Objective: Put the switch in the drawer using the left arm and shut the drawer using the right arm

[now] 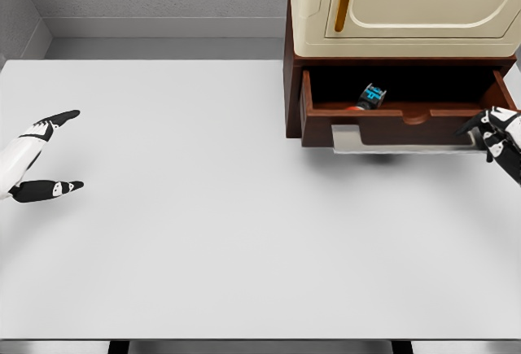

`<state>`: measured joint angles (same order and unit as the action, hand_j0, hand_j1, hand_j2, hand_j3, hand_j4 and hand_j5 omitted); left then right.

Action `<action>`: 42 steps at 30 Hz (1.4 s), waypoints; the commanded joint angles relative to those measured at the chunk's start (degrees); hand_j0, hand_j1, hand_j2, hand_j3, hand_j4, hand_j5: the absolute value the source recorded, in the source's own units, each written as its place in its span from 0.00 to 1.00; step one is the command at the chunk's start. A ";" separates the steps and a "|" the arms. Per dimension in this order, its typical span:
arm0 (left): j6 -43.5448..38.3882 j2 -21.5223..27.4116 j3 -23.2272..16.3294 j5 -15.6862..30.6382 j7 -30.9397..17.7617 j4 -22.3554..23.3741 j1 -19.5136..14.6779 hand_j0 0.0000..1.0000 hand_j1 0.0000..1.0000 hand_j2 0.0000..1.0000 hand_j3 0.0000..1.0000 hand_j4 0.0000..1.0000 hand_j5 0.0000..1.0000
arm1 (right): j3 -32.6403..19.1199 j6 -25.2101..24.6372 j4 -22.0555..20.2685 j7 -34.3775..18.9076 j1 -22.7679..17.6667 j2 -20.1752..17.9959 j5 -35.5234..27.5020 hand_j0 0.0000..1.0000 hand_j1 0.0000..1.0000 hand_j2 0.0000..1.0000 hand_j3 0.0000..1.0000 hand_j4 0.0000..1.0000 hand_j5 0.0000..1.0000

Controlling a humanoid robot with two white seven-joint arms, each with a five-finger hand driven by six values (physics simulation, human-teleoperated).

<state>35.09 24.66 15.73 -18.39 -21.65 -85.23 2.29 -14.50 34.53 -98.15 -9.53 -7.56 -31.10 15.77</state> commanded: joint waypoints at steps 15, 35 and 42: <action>-0.09 0.04 0.09 0.46 0.03 -0.20 0.00 1.00 1.00 1.00 1.00 1.00 1.00 | 0.00 0.47 4.28 -0.49 3.43 -0.80 3.39 0.38 0.38 0.38 0.38 0.38 0.38; -0.09 0.04 0.09 0.46 0.03 -0.11 0.00 1.00 1.00 1.00 1.00 1.00 1.00 | -3.52 0.47 6.13 -0.32 2.99 -5.46 -0.92 0.40 0.40 0.40 0.40 0.40 0.40; -0.09 0.04 0.09 0.46 0.03 -0.11 0.00 1.00 1.00 1.00 1.00 1.00 1.00 | -2.02 0.47 3.93 -0.40 0.09 -6.16 1.28 0.34 0.34 0.34 0.34 0.34 0.34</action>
<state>35.10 24.65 15.80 -18.39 -21.65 -85.31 2.29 -16.93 35.06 -93.92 -9.94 -7.56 -36.98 16.91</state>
